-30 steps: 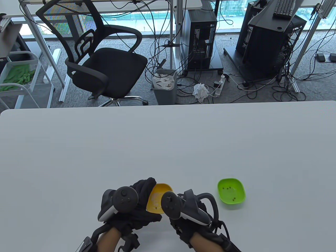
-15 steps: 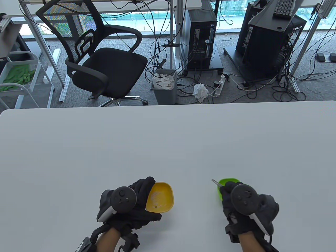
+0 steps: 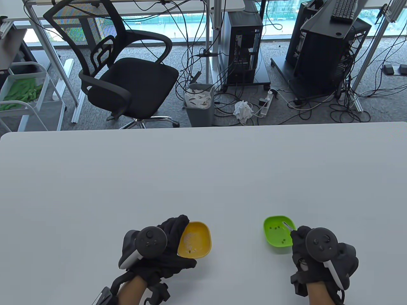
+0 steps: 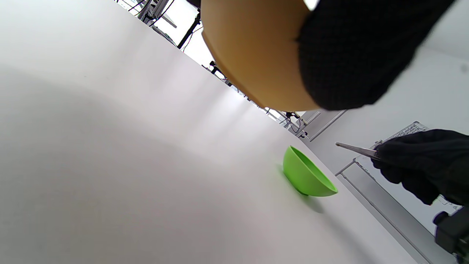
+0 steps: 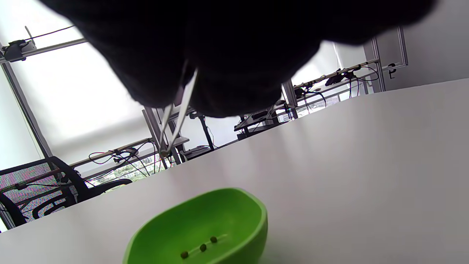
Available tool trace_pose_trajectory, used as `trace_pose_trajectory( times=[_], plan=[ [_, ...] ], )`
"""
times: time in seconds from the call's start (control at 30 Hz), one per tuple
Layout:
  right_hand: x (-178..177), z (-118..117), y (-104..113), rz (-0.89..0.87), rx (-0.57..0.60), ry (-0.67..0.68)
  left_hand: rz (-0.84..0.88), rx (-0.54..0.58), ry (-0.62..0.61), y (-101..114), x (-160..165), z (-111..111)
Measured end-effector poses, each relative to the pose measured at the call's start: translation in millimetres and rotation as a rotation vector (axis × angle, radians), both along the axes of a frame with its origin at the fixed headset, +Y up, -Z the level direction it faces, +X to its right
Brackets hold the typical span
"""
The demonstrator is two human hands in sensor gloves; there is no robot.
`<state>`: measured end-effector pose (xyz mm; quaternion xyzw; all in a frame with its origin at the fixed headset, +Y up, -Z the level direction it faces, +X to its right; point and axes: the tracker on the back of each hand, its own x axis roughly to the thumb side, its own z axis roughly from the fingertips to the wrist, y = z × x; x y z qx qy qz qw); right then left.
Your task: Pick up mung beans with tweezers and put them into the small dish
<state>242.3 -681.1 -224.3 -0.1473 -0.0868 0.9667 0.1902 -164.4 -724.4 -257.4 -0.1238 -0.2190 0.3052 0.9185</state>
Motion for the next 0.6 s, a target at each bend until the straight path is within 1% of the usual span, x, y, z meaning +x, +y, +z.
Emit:
trace_pose_trajectory(
  times=[0.27, 0.6],
  plan=[
    [-0.4, 0.0, -4.6, -0.005, -0.017, 0.005, -0.006, 0.003, -0.005, -0.5, 1.4, 0.5],
    [-0.5, 0.6, -5.1, -0.012, -0.023, 0.002, -0.008, 0.004, -0.008, -0.5, 2.2, 1.2]
  ],
)
